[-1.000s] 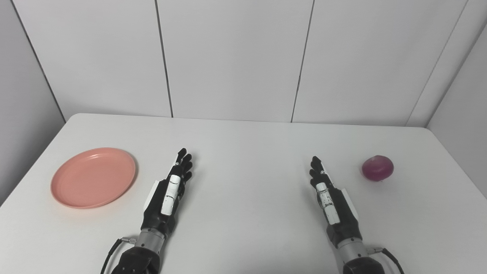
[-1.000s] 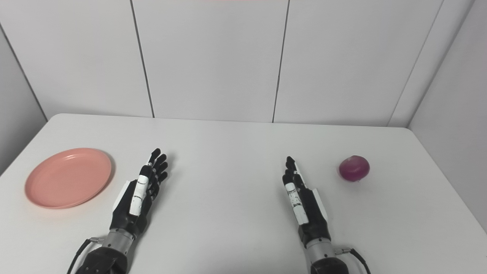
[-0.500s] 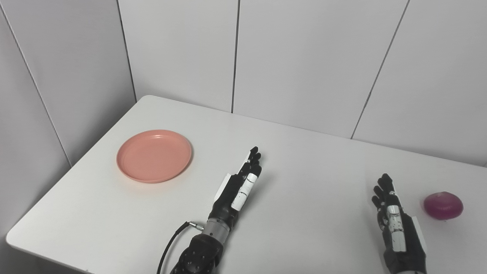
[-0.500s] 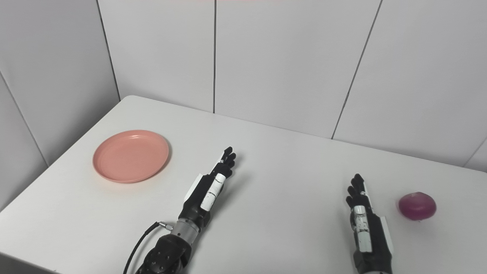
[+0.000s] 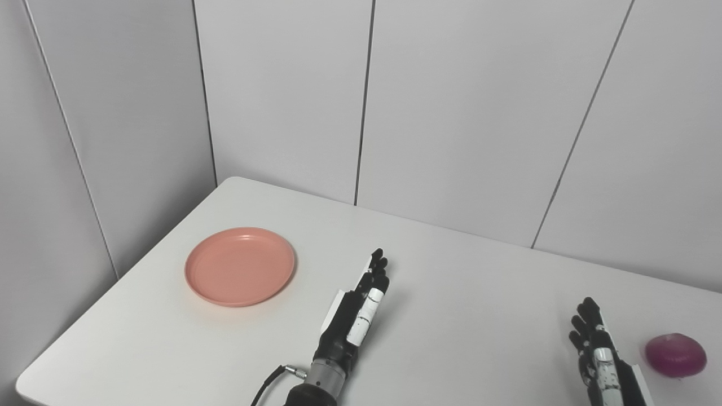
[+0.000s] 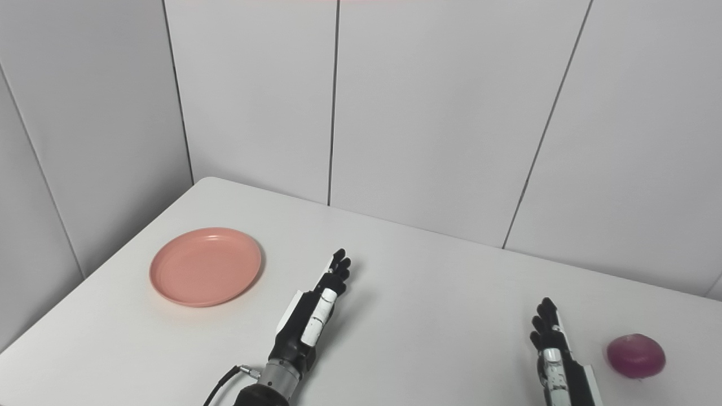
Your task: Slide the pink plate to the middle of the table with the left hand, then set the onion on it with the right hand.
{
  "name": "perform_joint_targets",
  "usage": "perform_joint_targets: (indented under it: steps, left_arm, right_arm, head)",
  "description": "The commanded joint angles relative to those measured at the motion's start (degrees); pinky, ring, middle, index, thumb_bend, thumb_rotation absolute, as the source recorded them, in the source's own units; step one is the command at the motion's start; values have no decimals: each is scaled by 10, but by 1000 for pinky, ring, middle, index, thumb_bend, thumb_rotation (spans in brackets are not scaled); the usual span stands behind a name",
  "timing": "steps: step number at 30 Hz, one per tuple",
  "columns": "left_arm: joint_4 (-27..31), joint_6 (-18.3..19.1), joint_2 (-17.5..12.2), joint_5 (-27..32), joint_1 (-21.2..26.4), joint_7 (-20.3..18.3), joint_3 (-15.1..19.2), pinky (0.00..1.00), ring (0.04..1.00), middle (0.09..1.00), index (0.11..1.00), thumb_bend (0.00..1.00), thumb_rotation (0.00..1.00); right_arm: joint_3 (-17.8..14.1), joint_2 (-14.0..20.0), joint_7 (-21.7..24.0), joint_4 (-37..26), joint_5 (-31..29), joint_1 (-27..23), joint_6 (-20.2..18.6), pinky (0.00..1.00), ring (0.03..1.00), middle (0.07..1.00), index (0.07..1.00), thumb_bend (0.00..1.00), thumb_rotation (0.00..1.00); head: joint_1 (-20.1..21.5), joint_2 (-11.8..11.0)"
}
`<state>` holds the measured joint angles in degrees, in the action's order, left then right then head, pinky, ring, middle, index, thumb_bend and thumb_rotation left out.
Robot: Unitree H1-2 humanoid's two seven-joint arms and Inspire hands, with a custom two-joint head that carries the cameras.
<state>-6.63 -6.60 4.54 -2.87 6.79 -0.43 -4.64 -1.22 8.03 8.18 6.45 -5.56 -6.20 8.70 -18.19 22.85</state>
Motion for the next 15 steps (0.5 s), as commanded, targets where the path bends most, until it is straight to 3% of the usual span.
perform_joint_targets:
  steps: [1,15]
  left_arm:
    - [4,-15,-13,12,12,-6,10,1000,1000,1000,1000,684,1000]
    - [44,19,-52,4,40,0,35,1000,997,1000,1000,714,1000]
  right_arm:
    - [-4,4,4,40,-2,17,33,1000,1000,1000,1000,522,967]
    - [-9,3,20,68,-22,10,42,1000,1000,1000,1000,588,931]
  head:
    - [-1,-3]
    - [-3,-10]
